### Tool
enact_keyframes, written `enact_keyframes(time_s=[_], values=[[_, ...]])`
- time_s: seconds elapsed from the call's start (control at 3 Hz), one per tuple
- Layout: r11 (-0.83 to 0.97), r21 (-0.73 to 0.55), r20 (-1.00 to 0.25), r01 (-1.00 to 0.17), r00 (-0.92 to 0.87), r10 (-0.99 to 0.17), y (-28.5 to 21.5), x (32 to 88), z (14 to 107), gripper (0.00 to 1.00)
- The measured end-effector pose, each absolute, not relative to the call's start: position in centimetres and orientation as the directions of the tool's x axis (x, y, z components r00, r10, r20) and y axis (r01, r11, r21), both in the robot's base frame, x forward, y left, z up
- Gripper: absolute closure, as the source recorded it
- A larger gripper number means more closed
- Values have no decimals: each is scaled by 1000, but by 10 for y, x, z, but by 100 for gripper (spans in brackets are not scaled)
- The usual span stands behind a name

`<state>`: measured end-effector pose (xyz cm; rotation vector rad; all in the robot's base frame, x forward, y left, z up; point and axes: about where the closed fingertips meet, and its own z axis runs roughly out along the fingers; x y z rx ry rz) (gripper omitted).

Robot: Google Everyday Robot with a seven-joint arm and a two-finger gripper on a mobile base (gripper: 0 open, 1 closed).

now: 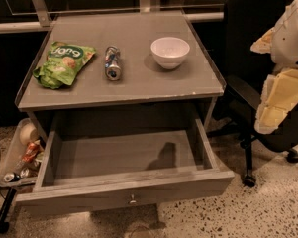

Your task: Close top drawer

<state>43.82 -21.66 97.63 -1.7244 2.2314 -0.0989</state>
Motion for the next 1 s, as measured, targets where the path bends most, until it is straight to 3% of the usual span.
enact_keyframes(time_s=[0.33,1.0], values=[[270,-246,-207,-931,-221,-953,-217,438,976,0],[270,-246,-207,-931,-221,-953,-217,438,976,41]])
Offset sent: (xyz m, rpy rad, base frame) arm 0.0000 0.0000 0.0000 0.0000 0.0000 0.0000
